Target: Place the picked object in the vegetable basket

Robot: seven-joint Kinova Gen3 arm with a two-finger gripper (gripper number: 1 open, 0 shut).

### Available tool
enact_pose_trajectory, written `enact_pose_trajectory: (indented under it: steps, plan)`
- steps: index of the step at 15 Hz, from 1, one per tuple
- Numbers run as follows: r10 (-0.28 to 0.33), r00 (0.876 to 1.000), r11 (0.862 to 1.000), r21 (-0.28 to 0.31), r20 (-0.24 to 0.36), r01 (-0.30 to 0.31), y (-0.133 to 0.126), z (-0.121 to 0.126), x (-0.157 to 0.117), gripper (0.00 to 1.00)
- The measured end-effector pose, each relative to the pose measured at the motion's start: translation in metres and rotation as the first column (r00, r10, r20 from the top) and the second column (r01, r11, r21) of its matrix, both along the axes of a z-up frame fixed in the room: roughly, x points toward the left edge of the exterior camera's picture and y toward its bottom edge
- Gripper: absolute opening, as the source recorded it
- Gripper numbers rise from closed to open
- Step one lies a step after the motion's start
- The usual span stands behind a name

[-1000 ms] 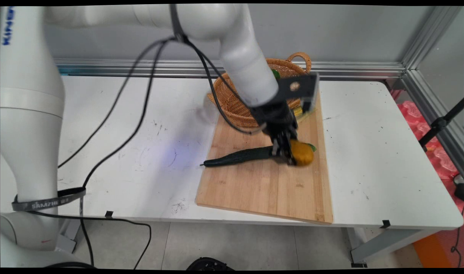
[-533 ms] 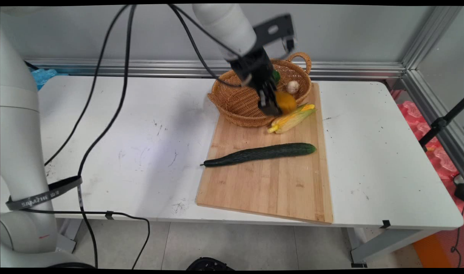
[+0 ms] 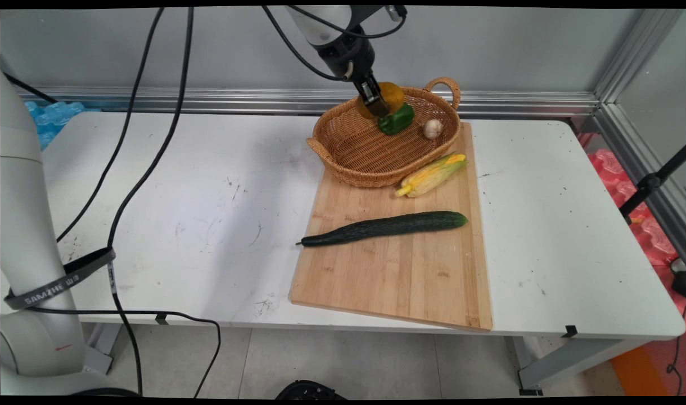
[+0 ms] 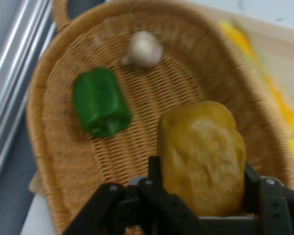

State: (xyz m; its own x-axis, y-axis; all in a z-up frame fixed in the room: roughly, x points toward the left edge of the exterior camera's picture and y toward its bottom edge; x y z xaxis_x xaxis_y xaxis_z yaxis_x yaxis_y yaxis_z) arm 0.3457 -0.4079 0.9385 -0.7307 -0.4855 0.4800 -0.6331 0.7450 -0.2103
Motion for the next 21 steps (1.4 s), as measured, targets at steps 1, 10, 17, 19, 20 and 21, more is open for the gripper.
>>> enact_pose_trajectory:
  steps: [1,10,17,19,20,21]
  plan:
    - [0.014,1.0,1.0,-0.002,0.009,-0.014,-0.007,-0.006,0.004,0.0]
    - [0.058,0.996,0.997,0.044,0.068,-0.061,-0.06,-0.087,0.021,0.0]
    - [0.066,0.995,0.994,0.087,0.073,-0.072,-0.083,-0.133,0.023,0.0]
    - [0.063,0.996,0.993,0.093,0.07,-0.069,-0.087,-0.14,0.023,1.0]
    - [0.06,0.996,0.993,0.095,0.067,-0.066,-0.088,-0.142,0.023,1.0]
    - [0.056,0.996,0.993,0.096,0.063,-0.062,-0.088,-0.143,0.023,1.0]
